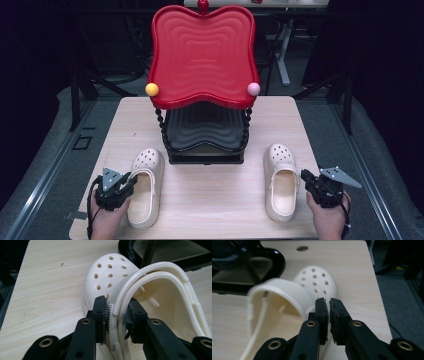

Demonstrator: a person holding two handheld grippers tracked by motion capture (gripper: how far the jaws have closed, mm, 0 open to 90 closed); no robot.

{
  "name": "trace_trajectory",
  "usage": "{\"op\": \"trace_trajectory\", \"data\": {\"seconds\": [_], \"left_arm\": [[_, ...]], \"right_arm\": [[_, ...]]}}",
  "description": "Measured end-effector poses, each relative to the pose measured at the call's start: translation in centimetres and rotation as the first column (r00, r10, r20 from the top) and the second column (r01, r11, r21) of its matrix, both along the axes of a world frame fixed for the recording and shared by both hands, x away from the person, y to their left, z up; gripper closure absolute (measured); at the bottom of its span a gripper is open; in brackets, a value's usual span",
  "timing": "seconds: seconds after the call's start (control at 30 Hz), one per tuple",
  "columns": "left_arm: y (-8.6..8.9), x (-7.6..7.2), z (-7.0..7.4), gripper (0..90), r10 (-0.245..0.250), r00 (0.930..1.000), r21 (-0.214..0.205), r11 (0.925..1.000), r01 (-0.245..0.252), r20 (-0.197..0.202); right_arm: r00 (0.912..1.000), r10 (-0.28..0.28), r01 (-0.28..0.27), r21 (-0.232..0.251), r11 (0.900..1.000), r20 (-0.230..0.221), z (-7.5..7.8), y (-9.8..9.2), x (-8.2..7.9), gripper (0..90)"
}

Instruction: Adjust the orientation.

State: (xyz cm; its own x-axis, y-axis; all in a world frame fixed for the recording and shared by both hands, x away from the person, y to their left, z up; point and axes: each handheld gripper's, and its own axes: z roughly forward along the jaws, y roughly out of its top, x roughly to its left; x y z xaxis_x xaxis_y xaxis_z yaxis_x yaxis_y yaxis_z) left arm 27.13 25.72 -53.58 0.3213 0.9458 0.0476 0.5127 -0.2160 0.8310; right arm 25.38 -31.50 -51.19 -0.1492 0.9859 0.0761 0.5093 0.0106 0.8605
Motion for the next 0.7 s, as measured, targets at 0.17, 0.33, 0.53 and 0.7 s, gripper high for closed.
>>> {"op": "trace_trajectory", "data": {"seconds": [0.17,0.33,0.53,0.7], "left_arm": [[-0.1,0.0,0.0,71.7,-0.001,1.0000,0.006,1.0000,0.001,0.007],[0.0,0.0,0.0,71.7,-0.004,1.0000,0.003,1.0000,0.004,0.003],[-0.1,-0.1,-0.1,71.6,-0.003,1.0000,0.004,1.0000,0.003,0.006],[-0.2,-0.1,-0.1,71.5,-0.004,0.9999,0.006,1.0000,0.004,0.011]], "right_arm": [[0.9972,0.045,-0.045,0.003,0.9990,0.060,1.1,1.3,-0.8,85.9],[0.9973,0.060,-0.058,-0.038,0.9976,0.042,0.4,1.8,-0.2,86.4],[0.9978,0.066,-0.066,-0.034,0.9973,0.009,-0.4,1.5,0.6,87.9],[0.9981,0.059,-0.058,-0.025,0.9980,0.021,-0.2,1.4,0.4,80.7]]}}
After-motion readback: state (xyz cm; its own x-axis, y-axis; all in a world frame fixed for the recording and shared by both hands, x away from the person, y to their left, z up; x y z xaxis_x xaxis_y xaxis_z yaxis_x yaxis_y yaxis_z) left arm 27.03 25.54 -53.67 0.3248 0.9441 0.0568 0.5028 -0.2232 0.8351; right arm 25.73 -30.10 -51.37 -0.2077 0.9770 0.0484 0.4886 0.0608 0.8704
